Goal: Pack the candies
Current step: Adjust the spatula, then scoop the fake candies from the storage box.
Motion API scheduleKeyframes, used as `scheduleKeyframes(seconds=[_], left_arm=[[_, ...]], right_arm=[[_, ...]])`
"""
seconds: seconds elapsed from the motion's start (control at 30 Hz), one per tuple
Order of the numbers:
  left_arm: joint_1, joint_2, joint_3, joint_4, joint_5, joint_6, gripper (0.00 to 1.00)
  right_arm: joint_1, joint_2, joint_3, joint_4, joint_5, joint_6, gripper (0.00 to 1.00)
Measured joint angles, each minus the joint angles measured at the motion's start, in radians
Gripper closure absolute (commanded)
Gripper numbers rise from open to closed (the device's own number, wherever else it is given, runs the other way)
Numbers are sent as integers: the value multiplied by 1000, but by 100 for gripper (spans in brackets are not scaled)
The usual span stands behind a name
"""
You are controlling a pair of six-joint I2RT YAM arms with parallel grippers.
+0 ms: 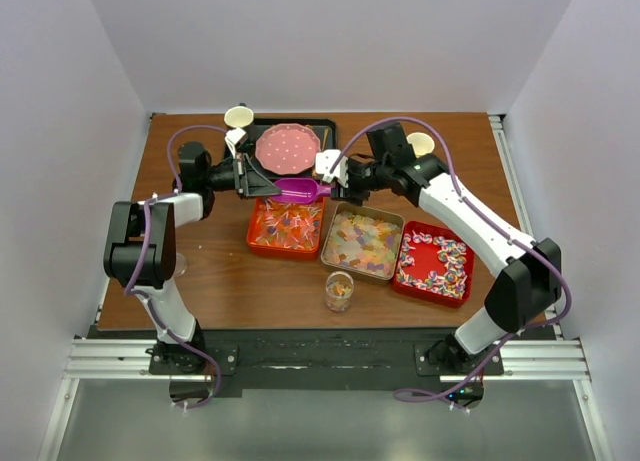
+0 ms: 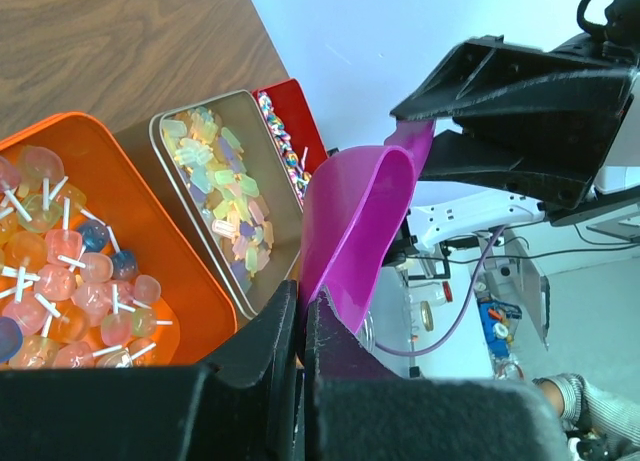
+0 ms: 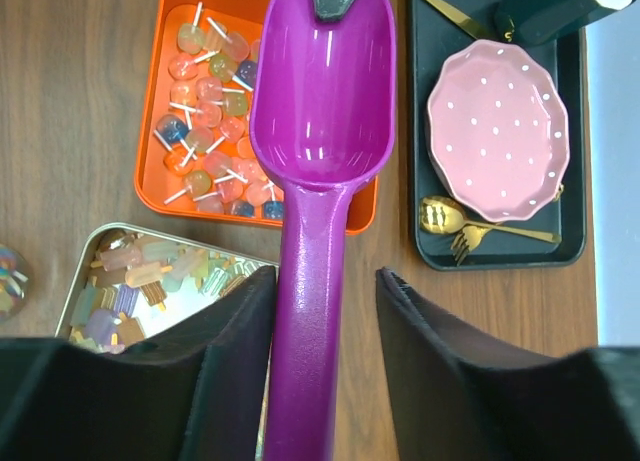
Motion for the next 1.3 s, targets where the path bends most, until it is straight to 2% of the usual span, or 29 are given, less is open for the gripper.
scheduleKeyframes(seconds=[0.03,0.2,0.3,0.33,0.37,0.43,0.47,0.53,0.6,0.63,0.73,0.87,0.97,1.07,1.17,1.3], left_arm=[[0,0,0,-2,0,0,100],[0,-2,0,-7,1,0,100],[0,-4,0,-7,5,3,100],[0,-4,0,-10,6,3,99],[0,-4,-1,-14,6,3,83],[0,-5,-2,-24,3,9,68],[0,-7,-2,-34,3,24,56],[5,-23,2,-112,-4,87,43],[19,-51,21,-291,-43,249,39],[31,-64,56,-431,-77,351,39],[62,-99,168,-781,-201,707,37],[74,-203,201,-1101,-392,1161,38],[79,-272,175,-1251,-497,1442,39],[92,-317,120,-1367,-571,1696,41],[98,-325,51,-1419,-617,1844,46],[98,-321,-19,-1423,-651,1925,53]], right_arm=[[0,2,0,-2,0,-5,63],[10,10,0,-23,0,-19,62],[15,18,0,-31,4,-32,72],[16,19,0,-28,8,-33,82],[16,21,0,-22,12,-31,87],[12,22,6,-11,25,-22,100],[12,23,13,-19,26,-26,100],[15,31,37,-54,25,-34,100],[17,56,90,-97,26,-53,100],[19,74,127,-132,31,-78,100],[18,150,274,-249,66,-172,100],[11,315,546,-468,143,-315,100],[10,472,774,-603,218,-414,100],[16,594,927,-655,313,-497,100],[34,626,930,-687,416,-555,100],[90,628,898,-730,531,-591,100]])
